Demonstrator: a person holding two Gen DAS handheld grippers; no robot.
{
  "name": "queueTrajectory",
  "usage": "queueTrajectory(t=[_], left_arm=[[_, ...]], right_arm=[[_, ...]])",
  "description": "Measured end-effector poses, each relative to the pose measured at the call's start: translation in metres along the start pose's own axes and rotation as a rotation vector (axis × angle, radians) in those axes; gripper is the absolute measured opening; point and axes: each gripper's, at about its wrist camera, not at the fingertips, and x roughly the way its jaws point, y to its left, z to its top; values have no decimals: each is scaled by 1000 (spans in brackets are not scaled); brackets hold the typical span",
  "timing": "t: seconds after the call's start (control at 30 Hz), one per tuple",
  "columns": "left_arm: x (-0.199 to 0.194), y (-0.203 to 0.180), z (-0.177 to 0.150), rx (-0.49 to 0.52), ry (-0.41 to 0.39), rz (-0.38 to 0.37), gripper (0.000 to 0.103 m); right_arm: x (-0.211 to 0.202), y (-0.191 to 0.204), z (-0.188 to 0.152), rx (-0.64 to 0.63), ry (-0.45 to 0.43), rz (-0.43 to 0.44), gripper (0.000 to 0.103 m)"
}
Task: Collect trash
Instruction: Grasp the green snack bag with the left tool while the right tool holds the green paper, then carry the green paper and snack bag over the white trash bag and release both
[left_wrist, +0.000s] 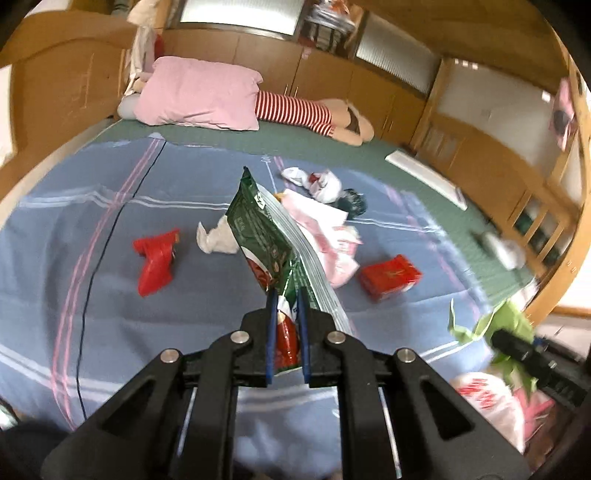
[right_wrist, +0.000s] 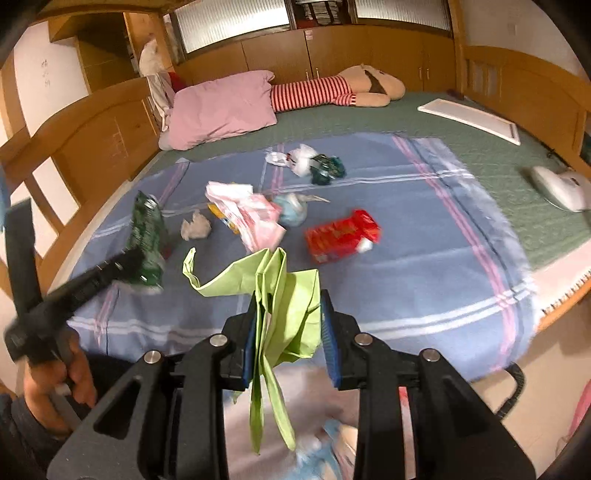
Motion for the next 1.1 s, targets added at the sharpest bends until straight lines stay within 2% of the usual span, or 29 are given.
queueTrajectory(t=[0.2, 0.33, 0.4, 0.47, 0.53, 0.57, 0.63, 0.67, 0.7, 0.8, 0.9, 1.07, 1.1], left_arm=[[-13, -35, -13, 83, 45, -73, 11], [-17, -55, -23, 117, 62, -92, 11], [-23, -64, -28, 146, 61, -95, 11], [-27, -72, -31, 163, 67, -109, 11], [-30, -75, -34, 173, 76, -129, 11], [-31, -77, -36, 178, 83, -142, 11], [-28, -82, -40, 186, 127, -221, 11], [-25, -84, -43, 184, 162, -292, 11], [-23, -87, -48, 186, 200, -367, 11], [-16, -104, -66, 254, 297, -493, 11], [-11, -122, -88, 356, 384, -549, 11], [-4, -139, -108, 443, 472, -598, 12], [-2, -141, -113, 457, 493, -602, 20]], right_arm=[[-15, -26, -44, 13, 104, -21, 30], [-8, -37, -76, 14, 201, -27, 31], [-2, -41, -89, 29, 244, -36, 35], [-1, -47, -95, 56, 256, -46, 52], [-8, -53, -95, 98, 227, -41, 67], [-14, -58, -91, 135, 196, -28, 70], [-24, -67, -84, 198, 149, 6, 71], [-31, -74, -79, 235, 115, 15, 71], [-37, -78, -76, 258, 90, 15, 71], [-54, -91, -68, 323, 1, -5, 71], [-66, -104, -66, 379, -55, -32, 71], [-66, -115, -67, 426, -49, -53, 71], [-63, -116, -68, 433, -44, -52, 71]])
